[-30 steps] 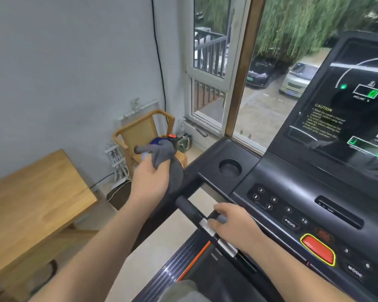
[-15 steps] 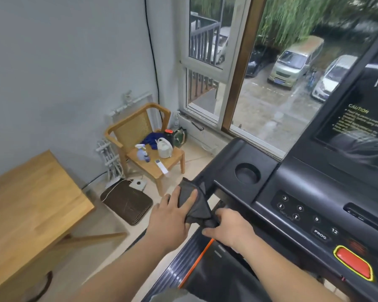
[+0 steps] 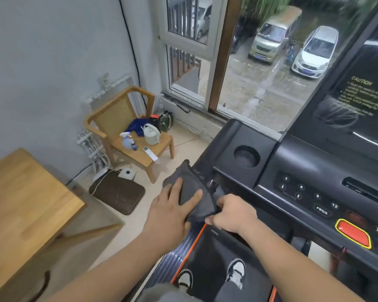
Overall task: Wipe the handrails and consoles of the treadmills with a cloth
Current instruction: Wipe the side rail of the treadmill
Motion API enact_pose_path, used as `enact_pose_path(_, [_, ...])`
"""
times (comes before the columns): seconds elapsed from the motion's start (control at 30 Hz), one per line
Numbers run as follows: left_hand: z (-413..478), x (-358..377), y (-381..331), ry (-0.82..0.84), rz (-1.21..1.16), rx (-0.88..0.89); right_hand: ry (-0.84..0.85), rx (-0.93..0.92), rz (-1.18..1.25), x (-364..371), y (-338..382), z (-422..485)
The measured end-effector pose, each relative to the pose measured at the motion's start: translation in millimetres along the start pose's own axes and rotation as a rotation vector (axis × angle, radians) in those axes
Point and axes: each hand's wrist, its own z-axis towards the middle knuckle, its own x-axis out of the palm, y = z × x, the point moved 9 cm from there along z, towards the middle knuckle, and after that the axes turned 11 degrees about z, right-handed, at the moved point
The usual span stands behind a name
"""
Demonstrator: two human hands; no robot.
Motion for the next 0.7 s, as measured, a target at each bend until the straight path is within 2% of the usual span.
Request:
enact_pose_path(0.1, [-5,4,-1,-0.002,0.051,0.045,0.017,-0.037,0.014,1,-7,1])
enact_pose_path(0.17, [19,-8,-12,-0.026,0.084,0.138,-0.016,-0.079,0.003,-5,-8,0])
enact_pose_path(0.27, [71,-19,-43,0.023,0.223,0.233,-0.169,-0.183,-0.061,-34,-2,-1])
enact_pose_path(0.33, [88,-23,-59,0.048,0.275,0.194,-0.289,-0.242,-0.143,-53,3,-6])
enact_pose_path(0.4, [88,-21,-65,0.032,0.277,0.158,-0.422,-0.342,-0.216,-67,9,-12])
enact_pose_path(0.47, [71,-16,-63,0.025,0.292,0.21,-0.482,-0.379,-0.297,-74,8,-11])
enact_pose_path(0.57, [39,-11,-46,-0.021,0.227,0.311,-0.363,-0.3,-0.356,-69,-5,-2])
enact_pose_path(0.7, [44,-17,-26,-0.118,0.108,0.353,-0.384,-0.292,-0.325,-67,-7,-2])
